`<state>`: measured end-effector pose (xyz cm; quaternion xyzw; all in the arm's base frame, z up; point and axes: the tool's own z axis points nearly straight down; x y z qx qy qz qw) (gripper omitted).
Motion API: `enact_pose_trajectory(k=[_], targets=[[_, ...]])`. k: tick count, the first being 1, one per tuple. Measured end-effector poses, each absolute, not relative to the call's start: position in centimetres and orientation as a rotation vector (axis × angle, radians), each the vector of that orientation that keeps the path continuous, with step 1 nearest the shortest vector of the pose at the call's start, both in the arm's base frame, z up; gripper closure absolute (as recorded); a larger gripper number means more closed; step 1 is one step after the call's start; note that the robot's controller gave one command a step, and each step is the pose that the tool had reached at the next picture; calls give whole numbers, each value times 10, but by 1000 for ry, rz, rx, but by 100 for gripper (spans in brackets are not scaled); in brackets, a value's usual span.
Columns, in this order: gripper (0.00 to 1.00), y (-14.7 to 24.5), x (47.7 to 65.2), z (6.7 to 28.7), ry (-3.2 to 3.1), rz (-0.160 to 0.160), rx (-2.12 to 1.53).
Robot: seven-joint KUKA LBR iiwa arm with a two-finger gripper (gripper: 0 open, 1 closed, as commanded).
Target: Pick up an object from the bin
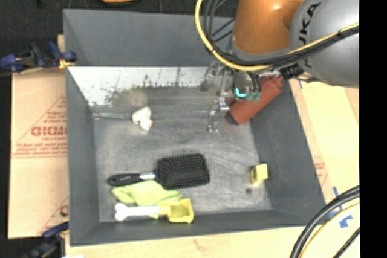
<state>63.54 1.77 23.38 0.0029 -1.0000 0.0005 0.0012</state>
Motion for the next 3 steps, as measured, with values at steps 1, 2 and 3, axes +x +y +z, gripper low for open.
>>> enact_pose_trajectory(k=[1,2,3], targets=[[0,18,637,238,-3147,1,9],[0,34,610,162,-3148,-2,-69],[0,88,553,163,-3142,-6,-102]])
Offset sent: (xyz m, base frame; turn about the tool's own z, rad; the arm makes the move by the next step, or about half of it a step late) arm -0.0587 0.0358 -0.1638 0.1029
